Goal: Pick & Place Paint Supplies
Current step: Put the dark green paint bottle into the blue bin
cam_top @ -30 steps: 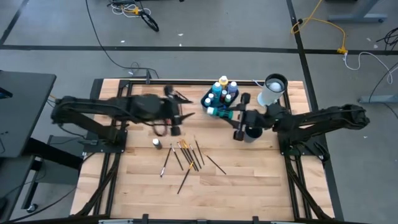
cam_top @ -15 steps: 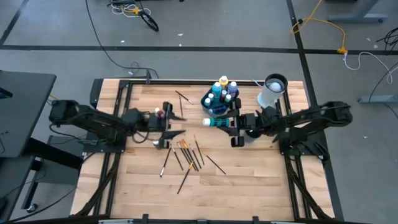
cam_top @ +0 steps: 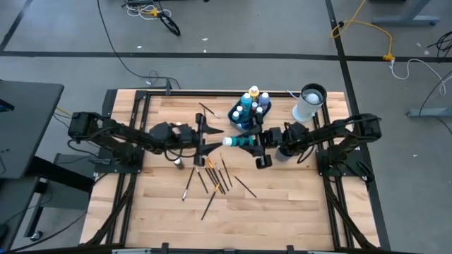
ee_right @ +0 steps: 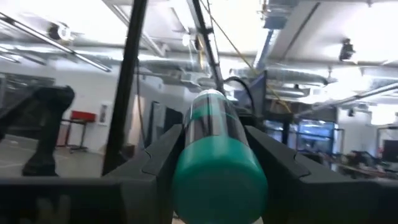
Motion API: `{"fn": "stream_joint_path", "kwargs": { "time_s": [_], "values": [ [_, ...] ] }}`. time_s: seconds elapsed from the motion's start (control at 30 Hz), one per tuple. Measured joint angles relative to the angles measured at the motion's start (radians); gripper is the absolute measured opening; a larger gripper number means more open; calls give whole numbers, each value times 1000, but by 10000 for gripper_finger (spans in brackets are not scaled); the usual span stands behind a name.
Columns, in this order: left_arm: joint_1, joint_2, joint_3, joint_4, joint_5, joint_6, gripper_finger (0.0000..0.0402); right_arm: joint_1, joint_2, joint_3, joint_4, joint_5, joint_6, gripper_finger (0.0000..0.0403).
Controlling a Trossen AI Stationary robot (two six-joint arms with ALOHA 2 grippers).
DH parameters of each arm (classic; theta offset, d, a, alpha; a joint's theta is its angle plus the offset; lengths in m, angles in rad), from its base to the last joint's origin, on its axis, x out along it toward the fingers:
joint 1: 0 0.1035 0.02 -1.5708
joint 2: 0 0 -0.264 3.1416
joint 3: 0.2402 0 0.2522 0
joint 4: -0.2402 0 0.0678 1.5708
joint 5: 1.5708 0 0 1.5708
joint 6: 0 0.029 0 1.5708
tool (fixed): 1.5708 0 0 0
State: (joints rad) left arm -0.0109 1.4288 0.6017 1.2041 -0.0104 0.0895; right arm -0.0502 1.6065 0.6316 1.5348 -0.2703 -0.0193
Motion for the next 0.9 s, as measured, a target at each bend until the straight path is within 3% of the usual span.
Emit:
{"fn": "stream_joint_path", "kwargs": {
  "time_s": [0.4, 0.9],
  "values": [
    [-2, -2, 77, -27, 111, 23, 201, 0, 16, 67, -52, -11, 10, 160],
    [-2, -2, 101, -41, 124, 59, 192, 0, 18, 75, -130, 44, -24, 160]
  ]
}}
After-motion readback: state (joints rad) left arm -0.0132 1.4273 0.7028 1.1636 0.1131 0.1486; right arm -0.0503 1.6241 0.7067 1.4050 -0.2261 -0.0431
